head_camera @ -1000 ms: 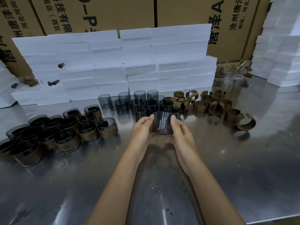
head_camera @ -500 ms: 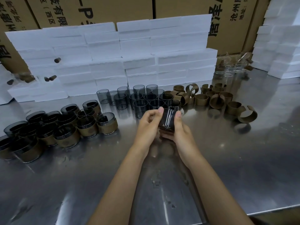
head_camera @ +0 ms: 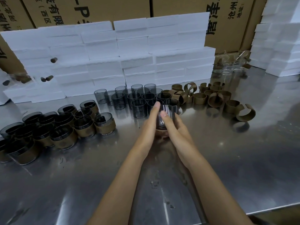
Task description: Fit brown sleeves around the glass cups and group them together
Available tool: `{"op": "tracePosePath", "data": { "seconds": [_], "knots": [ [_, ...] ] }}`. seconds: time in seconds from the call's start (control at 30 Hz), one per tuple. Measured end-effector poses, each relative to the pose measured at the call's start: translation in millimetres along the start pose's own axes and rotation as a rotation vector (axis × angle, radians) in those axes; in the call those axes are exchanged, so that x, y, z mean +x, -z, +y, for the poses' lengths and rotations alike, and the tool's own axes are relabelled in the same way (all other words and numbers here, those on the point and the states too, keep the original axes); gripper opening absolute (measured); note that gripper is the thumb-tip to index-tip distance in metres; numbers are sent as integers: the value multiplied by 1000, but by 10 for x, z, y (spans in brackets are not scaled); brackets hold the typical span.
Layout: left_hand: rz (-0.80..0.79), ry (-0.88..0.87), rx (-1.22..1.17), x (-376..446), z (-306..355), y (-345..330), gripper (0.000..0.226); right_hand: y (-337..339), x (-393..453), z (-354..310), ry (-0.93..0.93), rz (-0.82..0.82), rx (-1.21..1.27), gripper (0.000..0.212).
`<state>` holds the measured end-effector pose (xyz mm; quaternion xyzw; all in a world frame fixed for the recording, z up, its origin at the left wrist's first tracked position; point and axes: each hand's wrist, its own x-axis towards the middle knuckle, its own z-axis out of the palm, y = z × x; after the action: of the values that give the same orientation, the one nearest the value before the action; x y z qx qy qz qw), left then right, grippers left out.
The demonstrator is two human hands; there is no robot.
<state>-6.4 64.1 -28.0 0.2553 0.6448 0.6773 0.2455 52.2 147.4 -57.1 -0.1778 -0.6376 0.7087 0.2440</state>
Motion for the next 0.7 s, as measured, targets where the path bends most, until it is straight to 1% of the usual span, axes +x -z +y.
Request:
{"op": "tracePosePath", "data": {
  "seconds": [0.03,0.07,0.1,0.13,0.17,0.2,0.23,0.33,0.4,0.53,0.6,0.7],
  "knots": [
    [-26,1,54,-13,-10,-35,29,33,3,-3,-9,-28,13,91],
    [-27,12,104,-34,-3,-66,25,22,1,-29,-24,-48,39,93],
    [-14,28,130,-21,-29,-79,40,14,-1,-45,-27,-56,67,93],
    [16,42,150,1,-60,-85,63,-2,-3,-53,-28,-64,92,95],
    [34,50,155,27,-88,-81,79,-32,-15,-65,-24,-68,111,98],
    [48,54,151,39,-92,-84,84,-56,-24,-63,-27,-58,115,102],
    [62,40,131,48,-96,-78,81,-58,-18,-52,-19,-39,105,100],
    [111,-10,62,59,-107,-47,56,16,45,1,5,54,144,68],
    [161,-51,93,66,-104,-22,43,65,97,38,-7,120,208,57],
    [228,-110,93,81,-98,29,25,52,83,39,32,139,202,44],
    [241,-98,36,90,-95,48,21,68,79,53,51,128,213,37],
    [246,-67,-109,130,-94,68,21,60,47,25,48,117,235,40]
  ]
}}
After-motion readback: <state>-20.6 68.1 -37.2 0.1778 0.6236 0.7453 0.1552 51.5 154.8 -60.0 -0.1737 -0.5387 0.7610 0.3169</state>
